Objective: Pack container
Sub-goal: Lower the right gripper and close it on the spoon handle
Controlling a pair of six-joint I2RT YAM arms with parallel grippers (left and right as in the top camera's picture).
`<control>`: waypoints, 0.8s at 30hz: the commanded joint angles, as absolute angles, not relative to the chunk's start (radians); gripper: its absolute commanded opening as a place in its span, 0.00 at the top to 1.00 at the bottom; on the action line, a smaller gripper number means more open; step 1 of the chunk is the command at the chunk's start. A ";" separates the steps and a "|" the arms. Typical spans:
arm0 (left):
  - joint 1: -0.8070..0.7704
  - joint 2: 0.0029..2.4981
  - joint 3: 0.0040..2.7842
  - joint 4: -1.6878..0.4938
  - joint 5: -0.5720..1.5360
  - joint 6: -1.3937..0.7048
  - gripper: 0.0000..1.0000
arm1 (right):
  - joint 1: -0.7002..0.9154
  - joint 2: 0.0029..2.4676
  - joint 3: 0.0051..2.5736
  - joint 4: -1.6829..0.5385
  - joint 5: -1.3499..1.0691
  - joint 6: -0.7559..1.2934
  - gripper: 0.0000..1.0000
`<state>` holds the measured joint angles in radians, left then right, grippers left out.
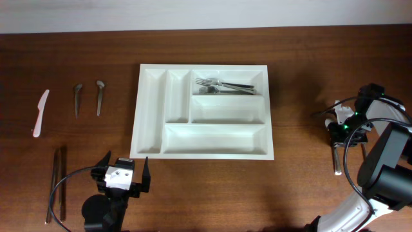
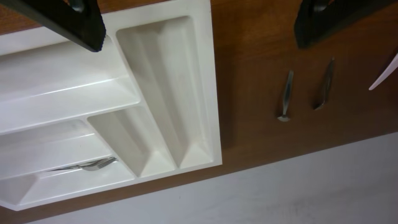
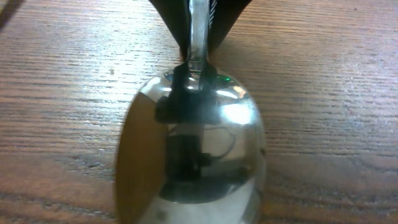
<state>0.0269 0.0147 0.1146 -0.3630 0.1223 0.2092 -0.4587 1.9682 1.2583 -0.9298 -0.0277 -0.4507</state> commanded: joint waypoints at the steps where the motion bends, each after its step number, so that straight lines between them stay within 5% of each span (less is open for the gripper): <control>1: 0.032 0.007 0.111 -0.364 0.115 0.222 0.01 | -0.465 1.989 1.249 -0.930 -0.044 -0.456 0.92; 24: 0.032 0.007 0.111 -0.364 0.115 0.222 0.01 | -0.462 1.989 1.416 -1.074 -0.042 -0.456 0.96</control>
